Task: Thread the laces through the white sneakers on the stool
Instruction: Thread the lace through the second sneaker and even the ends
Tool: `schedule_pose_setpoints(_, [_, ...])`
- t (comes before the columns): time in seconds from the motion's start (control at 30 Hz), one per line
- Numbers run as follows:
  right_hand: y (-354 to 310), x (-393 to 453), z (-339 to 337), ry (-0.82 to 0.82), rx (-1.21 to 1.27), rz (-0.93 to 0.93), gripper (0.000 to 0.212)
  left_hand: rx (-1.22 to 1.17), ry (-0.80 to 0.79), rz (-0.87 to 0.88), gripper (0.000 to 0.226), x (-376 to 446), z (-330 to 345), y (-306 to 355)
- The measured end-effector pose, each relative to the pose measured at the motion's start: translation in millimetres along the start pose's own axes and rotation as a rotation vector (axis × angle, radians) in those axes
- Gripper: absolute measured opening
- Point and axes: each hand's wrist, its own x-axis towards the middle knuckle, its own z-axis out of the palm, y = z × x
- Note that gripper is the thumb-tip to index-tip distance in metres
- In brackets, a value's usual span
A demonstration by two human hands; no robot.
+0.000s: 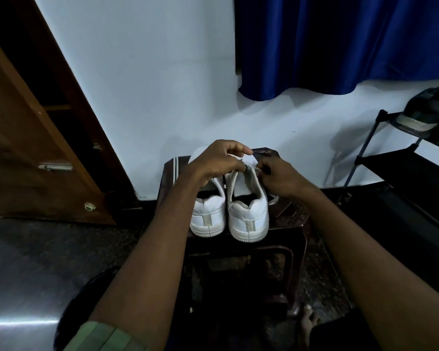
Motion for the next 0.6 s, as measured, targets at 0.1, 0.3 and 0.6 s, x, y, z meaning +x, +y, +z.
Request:
schedule_pose_setpoints(0.1, [-10.6, -1.9, -6.2, 0.126, 0.384, 0.117, 0.016, -0.002, 0.036, 0.065, 0.033, 3.9, 5.4, 0.0])
schedule_pose_setpoints(0.3, [-46.7, -22.0, -43.7, 0.199, 1.020, 0.087, 0.014, -0.053, 0.023, 0.167, 0.019, 5.7, 20.1, 12.2])
schedule_pose_setpoints(0.6, [-30.7, -15.6, -39.5, 0.271, 0.973, 0.135, 0.021, -0.883, 0.286, -0.098, 0.017, 6.0, 13.0, 36.5])
